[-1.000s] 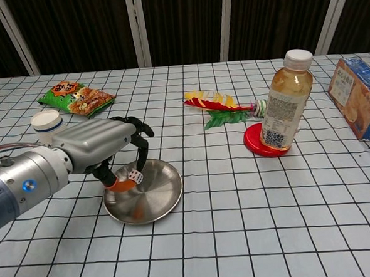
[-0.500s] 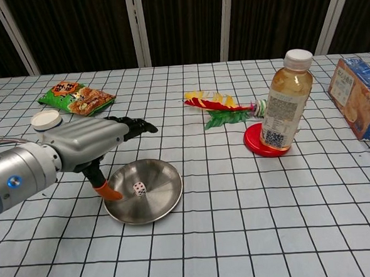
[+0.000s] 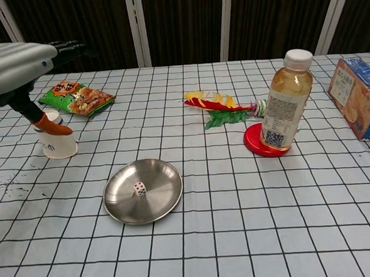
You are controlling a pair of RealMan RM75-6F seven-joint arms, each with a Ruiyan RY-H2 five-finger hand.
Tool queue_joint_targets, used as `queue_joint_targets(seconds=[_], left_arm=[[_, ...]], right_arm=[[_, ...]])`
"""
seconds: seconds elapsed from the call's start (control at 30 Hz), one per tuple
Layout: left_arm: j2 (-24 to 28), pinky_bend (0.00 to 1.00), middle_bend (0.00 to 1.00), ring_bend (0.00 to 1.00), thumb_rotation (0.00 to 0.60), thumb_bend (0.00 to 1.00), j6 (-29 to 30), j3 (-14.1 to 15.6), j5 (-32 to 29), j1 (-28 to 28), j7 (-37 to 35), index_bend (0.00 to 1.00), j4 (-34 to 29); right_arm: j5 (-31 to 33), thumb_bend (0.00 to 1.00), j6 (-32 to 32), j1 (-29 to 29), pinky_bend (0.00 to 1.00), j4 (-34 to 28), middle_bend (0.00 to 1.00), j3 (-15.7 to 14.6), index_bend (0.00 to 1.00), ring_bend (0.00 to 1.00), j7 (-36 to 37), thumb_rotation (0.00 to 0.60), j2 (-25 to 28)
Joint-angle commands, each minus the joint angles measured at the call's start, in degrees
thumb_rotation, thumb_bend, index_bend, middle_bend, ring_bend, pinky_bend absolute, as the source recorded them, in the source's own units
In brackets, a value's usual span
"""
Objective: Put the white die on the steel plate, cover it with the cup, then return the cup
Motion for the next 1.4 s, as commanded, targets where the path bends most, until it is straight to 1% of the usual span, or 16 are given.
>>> queue_joint_targets(seconds=[0.03,0.1,0.17,0.23,0.3,0.37,0.47,0.6,0.7,1.0,1.27,1.4], left_arm=[[3.0,0.06,0.0,0.0,0.6,0.12,-2.2,-3.4,-8.4,-1.3,5.0,0.1,0.5],[3.3,0.06,0.0,0.0,0.6,0.12,-3.5,-4.4,-12.7,-2.5,7.1,0.09,1.4],[3.5,0.06,0.0,0.0,0.6,0.12,-4.5,-4.9,-16.3,-3.6,9.1,0.05,2.7],[3.4,0.06,0.0,0.0,0.6,0.12,-5.3,-5.1,-19.9,-4.8,11.7,0.03,4.0],[2.8,0.06,0.0,0.0,0.6,0.12,-6.1,-5.3,-24.8,-6.5,14.8,0.02,5.5],[1.9,0.06,0.0,0.0,0.6,0.12,-6.9,-5.6,-27.5,-7.4,14.7,0.02,6.7],[0.7,0.06,0.0,0.0,0.6,0.12,-7.9,-5.6,-29.7,-8.2,13.7,0.02,8.3],[-0.6,0.07,0.03,0.0,0.6,0.13,-8.1,-5.1,-31.2,-9.2,13.7,0.06,10.2],[-1.3,0.08,0.07,0.0,0.6,0.16,-7.9,-4.7,-31.9,-9.8,13.7,0.1,11.1],[-2.4,0.16,0.18,0.08,0.6,0.19,-6.6,-3.3,-32.9,-11.0,14.7,0.18,11.6],[-2.5,0.16,0.25,0.11,0.6,0.27,-5.7,-2.4,-34.7,-11.6,15.2,0.25,12.2],[-2.7,0.16,0.27,0.12,0.6,0.31,-5.8,-2.0,-35.3,-11.7,14.9,0.27,13.0]], right_arm=[[0.1,0.1,-0.1,0.0,0.0,0.0,0.19,0.0,0.22,0.13,0.0,0.6,0.0],[0.4,0.1,-0.2,0.0,0.0,0.1,0.19,0.1,0.22,0.13,0.1,0.6,0.0],[0.7,0.1,-0.3,0.1,0.0,0.3,0.19,0.2,0.22,0.13,0.3,0.6,0.0],[0.8,0.1,-0.5,0.2,0.0,0.3,0.19,0.3,0.22,0.13,0.4,0.6,0.0],[1.1,0.1,-0.9,0.3,0.0,0.4,0.19,0.3,0.22,0.13,0.3,0.6,0.0],[1.1,0.1,-1.1,0.3,0.0,0.5,0.19,0.2,0.22,0.13,0.2,0.6,-0.1],[1.0,0.1,-1.2,0.4,0.0,0.6,0.19,0.2,0.22,0.13,0.0,0.6,-0.2],[1.2,0.1,-1.3,0.5,0.0,0.7,0.19,0.2,0.22,0.13,0.0,0.6,-0.3],[1.3,0.1,-1.5,0.5,0.0,0.8,0.19,0.3,0.22,0.13,0.1,0.6,-0.4],[1.2,0.1,-1.9,0.7,0.0,1.0,0.19,0.1,0.22,0.13,-0.3,0.6,-0.6],[1.3,0.1,-2.0,0.7,0.0,1.3,0.19,0.1,0.22,0.13,-0.3,0.6,-0.7],[1.5,0.1,-2.1,0.7,0.0,1.3,0.19,0.0,0.22,0.13,-0.4,0.6,-0.8]])
